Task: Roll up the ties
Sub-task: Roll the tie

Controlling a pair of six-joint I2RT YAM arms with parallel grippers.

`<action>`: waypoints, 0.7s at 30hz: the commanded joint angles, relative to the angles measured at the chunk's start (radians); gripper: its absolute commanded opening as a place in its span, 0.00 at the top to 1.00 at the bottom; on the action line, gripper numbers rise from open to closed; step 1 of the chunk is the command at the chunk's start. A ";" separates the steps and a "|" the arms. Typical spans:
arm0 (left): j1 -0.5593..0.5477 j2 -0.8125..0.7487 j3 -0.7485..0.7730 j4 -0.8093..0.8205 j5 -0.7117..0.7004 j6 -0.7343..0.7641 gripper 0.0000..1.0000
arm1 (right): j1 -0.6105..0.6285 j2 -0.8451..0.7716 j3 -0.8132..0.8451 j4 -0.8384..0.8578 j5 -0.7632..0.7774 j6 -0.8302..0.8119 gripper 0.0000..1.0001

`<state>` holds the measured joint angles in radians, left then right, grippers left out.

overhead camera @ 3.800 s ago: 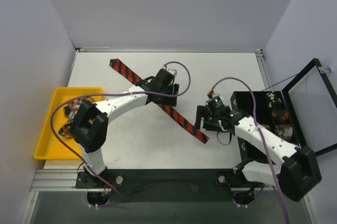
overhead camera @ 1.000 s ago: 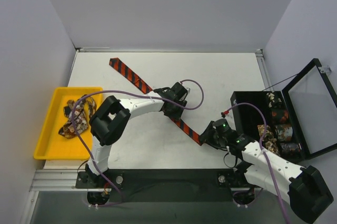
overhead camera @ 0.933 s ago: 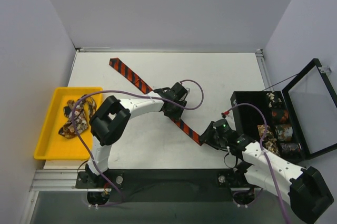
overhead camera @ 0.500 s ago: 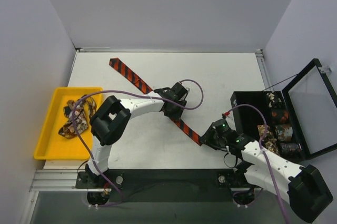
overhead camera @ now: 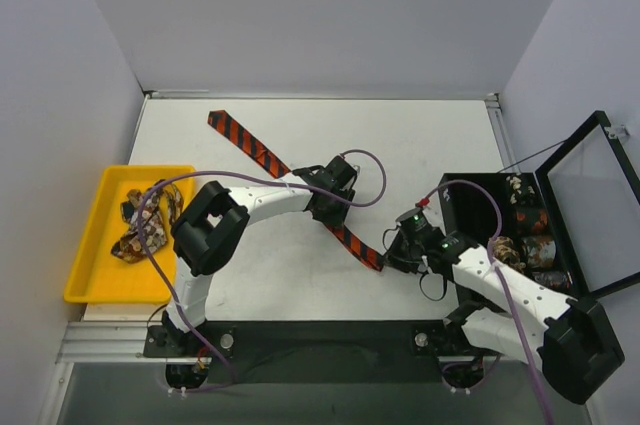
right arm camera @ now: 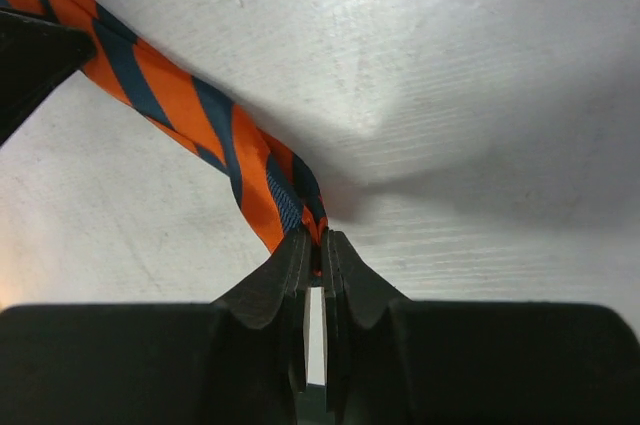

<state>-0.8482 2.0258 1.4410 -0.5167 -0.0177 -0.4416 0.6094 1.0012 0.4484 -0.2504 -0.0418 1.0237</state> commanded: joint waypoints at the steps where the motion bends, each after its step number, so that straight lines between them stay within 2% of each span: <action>1: 0.001 0.031 -0.001 -0.003 -0.005 -0.014 0.54 | -0.002 0.053 0.094 -0.116 0.025 -0.030 1.00; 13: 0.003 0.030 -0.010 0.001 0.012 -0.040 0.54 | -0.002 0.276 0.303 -0.138 -0.004 -0.033 1.00; 21: 0.008 0.019 -0.031 0.018 0.018 -0.052 0.54 | 0.001 0.352 0.362 -0.058 -0.032 -0.048 1.00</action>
<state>-0.8440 2.0258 1.4387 -0.5114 -0.0151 -0.4786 0.6094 1.3365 0.7753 -0.3370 -0.0635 0.9882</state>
